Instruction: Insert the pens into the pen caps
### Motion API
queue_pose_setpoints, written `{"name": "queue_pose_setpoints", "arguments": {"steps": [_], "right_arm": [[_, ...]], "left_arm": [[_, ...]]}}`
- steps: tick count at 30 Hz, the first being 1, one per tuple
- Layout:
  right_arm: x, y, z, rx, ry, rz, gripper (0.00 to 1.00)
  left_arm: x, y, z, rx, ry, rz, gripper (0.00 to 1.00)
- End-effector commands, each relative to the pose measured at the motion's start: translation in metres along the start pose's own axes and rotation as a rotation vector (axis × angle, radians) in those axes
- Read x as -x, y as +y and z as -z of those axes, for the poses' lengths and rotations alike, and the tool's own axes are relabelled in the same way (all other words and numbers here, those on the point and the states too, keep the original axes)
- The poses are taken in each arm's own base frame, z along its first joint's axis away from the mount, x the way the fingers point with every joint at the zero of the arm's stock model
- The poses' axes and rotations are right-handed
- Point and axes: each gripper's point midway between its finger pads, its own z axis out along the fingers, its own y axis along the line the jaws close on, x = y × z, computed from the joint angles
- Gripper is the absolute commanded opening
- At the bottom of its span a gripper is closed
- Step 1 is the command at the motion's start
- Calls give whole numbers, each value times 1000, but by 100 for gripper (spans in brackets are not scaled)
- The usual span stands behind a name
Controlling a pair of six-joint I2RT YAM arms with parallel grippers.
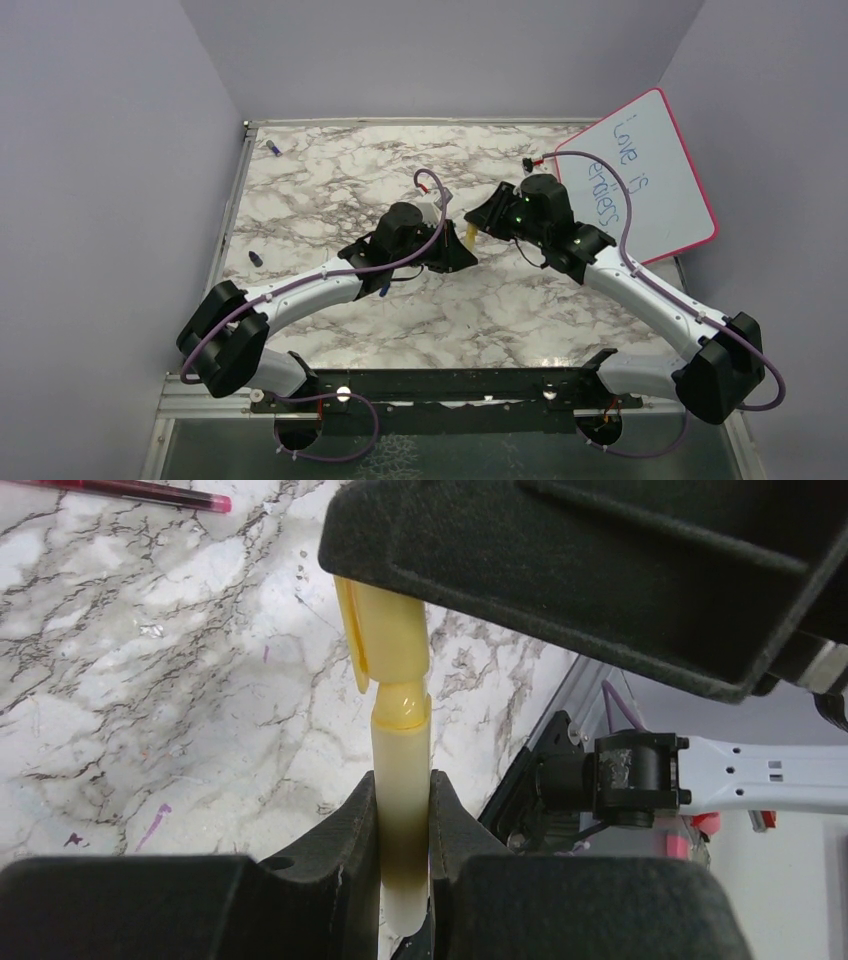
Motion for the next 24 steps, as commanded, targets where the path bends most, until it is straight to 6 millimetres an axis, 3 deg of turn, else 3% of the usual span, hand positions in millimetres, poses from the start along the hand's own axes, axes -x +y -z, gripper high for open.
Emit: {"name": "queue_pose_setpoints", "arguments": {"steps": [1, 12, 16, 20, 22, 24], "right_arm": [[-12, 11, 10, 65, 64, 36, 5], [-35, 23, 15, 148, 199, 70, 7], [-24, 29, 22, 144, 168, 56, 27], [4, 37, 27, 110, 81, 54, 53], [19, 48, 32, 133, 37, 60, 69], [27, 63, 40, 196, 14, 82, 78]], "left_arm": [[46, -14, 6, 30, -158, -43, 0], [74, -23, 6, 19, -248, -108, 0], [70, -32, 13, -32, -240, -157, 0], [41, -30, 19, -87, -161, -180, 0], [28, -30, 24, -106, -121, -170, 0], [18, -31, 31, -119, -93, -171, 0]]}}
